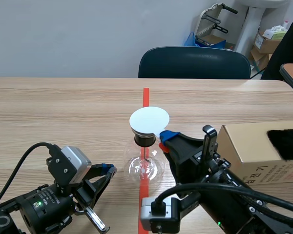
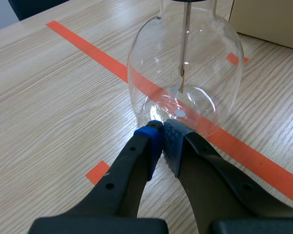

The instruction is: Do the electroscope experiment

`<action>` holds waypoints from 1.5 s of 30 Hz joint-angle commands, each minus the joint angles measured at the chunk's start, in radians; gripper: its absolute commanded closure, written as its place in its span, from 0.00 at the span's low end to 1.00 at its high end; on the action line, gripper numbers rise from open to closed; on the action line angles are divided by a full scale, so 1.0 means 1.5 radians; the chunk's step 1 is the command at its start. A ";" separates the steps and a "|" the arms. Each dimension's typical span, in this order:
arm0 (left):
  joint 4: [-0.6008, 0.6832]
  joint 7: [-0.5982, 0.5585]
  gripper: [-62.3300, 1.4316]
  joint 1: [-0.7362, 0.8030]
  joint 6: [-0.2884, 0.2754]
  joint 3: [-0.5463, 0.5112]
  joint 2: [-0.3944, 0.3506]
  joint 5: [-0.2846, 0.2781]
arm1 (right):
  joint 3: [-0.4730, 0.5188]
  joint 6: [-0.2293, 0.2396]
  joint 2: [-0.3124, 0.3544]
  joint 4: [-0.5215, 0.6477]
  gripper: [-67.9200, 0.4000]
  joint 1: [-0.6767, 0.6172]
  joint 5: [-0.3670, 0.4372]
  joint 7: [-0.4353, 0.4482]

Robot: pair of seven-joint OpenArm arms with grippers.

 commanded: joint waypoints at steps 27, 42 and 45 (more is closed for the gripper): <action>0.006 -0.009 0.94 -0.004 -0.001 -0.004 0.003 -0.004 | 0.001 -0.007 0.003 0.015 0.97 0.004 -0.002 -0.294; 0.006 -0.009 0.94 -0.004 -0.001 -0.004 0.003 -0.004 | 0.001 -0.007 0.003 0.015 0.97 0.004 -0.002 -0.430; 0.006 -0.009 0.94 -0.004 -0.001 -0.004 0.003 -0.004 | 0.001 -0.007 0.003 0.015 0.97 0.004 -0.002 -0.430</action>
